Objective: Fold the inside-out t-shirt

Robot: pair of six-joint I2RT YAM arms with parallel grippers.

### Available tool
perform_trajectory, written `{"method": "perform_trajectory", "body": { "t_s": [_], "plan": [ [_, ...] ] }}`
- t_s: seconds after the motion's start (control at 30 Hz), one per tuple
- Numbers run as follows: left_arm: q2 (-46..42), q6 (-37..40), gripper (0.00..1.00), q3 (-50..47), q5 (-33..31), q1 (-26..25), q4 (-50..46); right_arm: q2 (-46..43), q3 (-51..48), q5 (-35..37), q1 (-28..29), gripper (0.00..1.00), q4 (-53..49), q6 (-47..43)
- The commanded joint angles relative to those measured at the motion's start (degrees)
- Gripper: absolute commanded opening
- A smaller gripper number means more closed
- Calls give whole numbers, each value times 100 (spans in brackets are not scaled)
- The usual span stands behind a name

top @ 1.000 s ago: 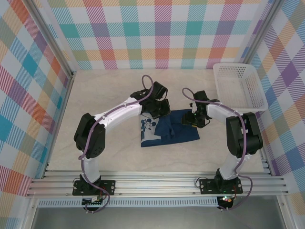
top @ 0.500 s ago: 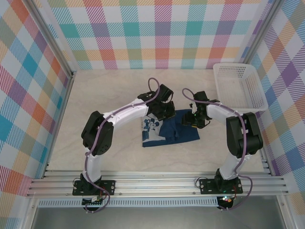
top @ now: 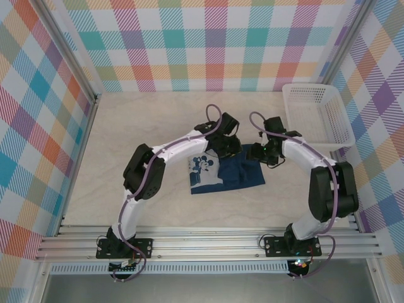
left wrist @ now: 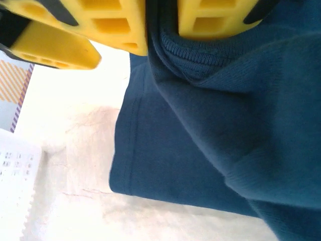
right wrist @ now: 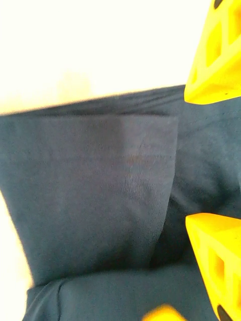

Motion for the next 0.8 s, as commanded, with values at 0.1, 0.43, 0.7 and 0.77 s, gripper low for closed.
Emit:
{"method": "perform_trajectory", "body": {
  "t_s": [0.1,0.43,0.7,0.77],
  "plan": [
    [626,-99,44,1010,324,-398,-86,-1041,-398,315,-272,60,-257,379],
    [548,654,50,1471,259,-361,-643,-2009,-724,656,-485,61,-242,586],
    [-1477,1365,50,-1265,-197,284,-220,-2120,-931,17,567,65,389,391],
    [-1860,1297,51,-2083,-137,597,121,-1831,-805,414,1270,68,483,299]
  ]
}}
